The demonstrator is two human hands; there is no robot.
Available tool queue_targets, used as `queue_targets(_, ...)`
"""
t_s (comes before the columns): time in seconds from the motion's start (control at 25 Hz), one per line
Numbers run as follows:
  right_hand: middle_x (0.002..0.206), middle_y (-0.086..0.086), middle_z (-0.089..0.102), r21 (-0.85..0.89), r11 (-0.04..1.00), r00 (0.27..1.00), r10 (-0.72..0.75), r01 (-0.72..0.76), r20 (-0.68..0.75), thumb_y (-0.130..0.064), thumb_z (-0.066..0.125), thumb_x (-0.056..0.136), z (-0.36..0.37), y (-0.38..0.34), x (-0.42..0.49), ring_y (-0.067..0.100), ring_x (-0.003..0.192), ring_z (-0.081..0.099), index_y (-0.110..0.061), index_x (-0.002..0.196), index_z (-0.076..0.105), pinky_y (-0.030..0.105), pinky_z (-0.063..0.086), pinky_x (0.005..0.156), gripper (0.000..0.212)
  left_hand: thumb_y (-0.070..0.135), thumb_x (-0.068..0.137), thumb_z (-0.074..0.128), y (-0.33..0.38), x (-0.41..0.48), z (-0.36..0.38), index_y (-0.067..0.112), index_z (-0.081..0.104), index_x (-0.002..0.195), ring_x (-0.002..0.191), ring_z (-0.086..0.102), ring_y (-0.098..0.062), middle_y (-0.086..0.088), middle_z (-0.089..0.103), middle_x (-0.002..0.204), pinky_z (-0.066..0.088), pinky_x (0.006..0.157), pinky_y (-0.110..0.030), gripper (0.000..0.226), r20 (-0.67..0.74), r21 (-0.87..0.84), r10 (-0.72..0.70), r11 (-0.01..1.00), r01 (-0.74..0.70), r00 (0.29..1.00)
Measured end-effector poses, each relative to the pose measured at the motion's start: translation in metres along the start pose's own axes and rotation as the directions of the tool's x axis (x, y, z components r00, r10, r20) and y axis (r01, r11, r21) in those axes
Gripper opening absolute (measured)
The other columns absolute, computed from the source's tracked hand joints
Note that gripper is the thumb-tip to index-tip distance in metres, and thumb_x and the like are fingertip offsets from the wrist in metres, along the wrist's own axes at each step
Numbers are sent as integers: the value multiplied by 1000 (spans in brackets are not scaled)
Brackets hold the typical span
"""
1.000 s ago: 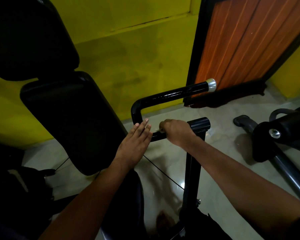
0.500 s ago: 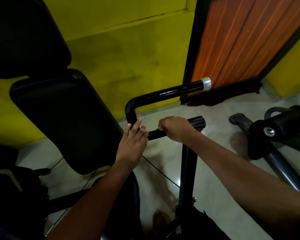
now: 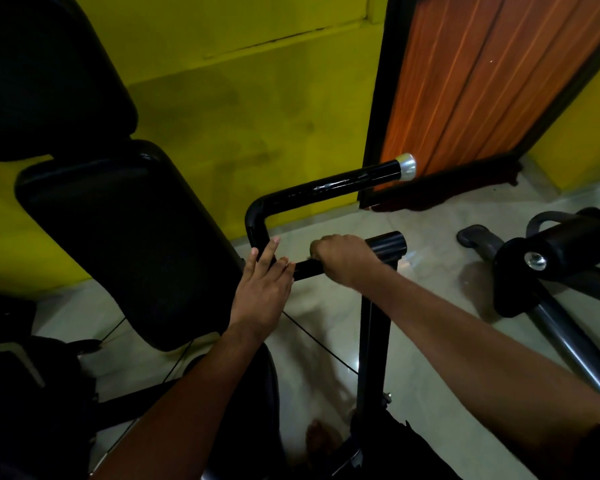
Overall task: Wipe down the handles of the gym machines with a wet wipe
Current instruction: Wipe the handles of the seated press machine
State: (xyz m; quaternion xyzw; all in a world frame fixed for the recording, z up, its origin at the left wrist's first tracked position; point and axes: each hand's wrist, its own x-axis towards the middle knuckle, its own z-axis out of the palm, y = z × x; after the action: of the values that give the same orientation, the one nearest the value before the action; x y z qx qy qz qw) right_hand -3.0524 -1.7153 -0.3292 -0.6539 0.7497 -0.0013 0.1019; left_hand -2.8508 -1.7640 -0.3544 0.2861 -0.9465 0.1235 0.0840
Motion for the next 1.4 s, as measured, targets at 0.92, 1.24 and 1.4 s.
queue_targets(0.92,88,7,67,282,-812,507,549,511,664,-3,43,103,44,-55,-22,10,76,62,-12,90,59,19,52,84,22,20,83,75,8,2,2,10,63,125,148,20,-33,-5,64,121,-3,121,-52,45,64,23,-8,1000,7,998)
queue_targets(1.24,113,8,57,825,533,386,812,-188,-437,-2,67,88,70,-55,-32,18,106,52,-7,108,71,12,43,86,21,17,79,78,6,2,2,9,60,129,149,18,-33,-5,62,126,-2,120,-52,53,83,7,29,1000,-30,996)
queue_targets(1.4,108,3,67,635,725,583,646,-266,-493,4,68,84,70,-49,-31,23,104,54,-12,105,72,16,34,89,27,14,81,74,-2,-8,7,8,52,139,149,17,-31,-8,53,140,3,121,-48,63,113,18,97,995,-100,989)
